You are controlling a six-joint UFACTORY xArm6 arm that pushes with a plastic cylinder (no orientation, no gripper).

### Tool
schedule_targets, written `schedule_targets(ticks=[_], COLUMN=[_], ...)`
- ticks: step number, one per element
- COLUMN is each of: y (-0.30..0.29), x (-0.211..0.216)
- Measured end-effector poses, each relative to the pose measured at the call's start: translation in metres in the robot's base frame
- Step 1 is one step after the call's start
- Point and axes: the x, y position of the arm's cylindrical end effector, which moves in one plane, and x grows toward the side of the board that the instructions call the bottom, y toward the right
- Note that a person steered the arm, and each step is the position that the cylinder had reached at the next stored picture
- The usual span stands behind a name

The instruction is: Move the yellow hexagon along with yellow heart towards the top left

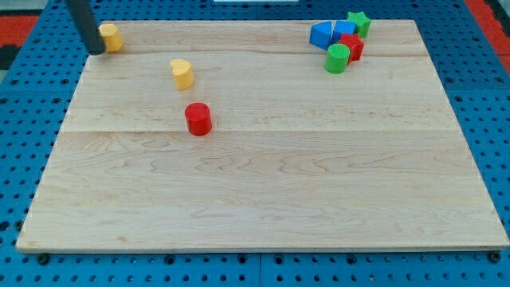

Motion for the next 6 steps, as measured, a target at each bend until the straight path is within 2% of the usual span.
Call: schedule_targets(ticks=[1, 2, 3, 4, 5, 6], y=[0.044, 0.146, 0.177, 0.108, 0.042, 0.081], x=[0.001, -0.001, 0.076, 0.056, -0.016, 0.010])
